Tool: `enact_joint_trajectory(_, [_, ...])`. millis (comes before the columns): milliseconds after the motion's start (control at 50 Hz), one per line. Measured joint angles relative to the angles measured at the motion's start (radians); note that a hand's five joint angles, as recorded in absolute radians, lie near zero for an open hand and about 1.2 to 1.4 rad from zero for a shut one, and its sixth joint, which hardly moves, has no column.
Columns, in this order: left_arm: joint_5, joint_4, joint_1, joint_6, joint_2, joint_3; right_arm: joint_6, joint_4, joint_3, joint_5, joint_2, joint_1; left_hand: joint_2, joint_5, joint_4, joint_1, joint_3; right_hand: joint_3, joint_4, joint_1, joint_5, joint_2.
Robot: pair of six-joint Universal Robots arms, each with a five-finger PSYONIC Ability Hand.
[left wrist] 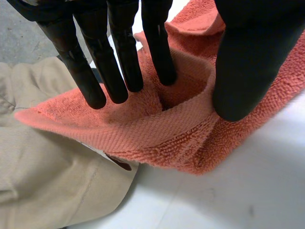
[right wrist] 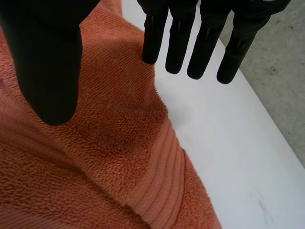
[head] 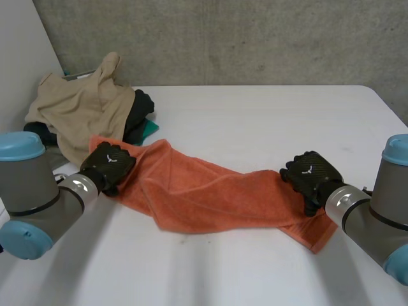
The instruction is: Fold the laundry.
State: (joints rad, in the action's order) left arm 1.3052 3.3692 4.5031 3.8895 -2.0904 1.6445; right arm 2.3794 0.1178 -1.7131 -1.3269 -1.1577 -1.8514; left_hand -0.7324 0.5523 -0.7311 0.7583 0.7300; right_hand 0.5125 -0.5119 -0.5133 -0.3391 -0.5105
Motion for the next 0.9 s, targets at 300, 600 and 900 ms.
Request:
enact_joint_trajectory(300, [0.058,-0.010,-0.076,-0.165,0.184,0.048,-0.050,-0.120,0.039,-0.015,-0.010,0.036,-0.461,0.417,-0.465,0.406,0.457,0.674,-0.682,-0.628,-0.658,-0.668])
enact_joint_trajectory(600, [0.084,-0.260,-0.137,-0.260,0.490,0.256,-0.184,-0.430,0.068,0.009,-0.176,0.144,-0.464,0.417,-0.466,0.406,0.457,0.100,-0.100,-0.096,-0.093,-0.097])
enact_joint_trajectory(900, [0.103,-0.163,-0.190,-0.274,0.658,0.170,0.168,-0.258,0.426,0.124,0.169,0.002,-0.464,0.417,-0.466,0.406,0.459,-0.236,0.231,0.209,0.258,0.225])
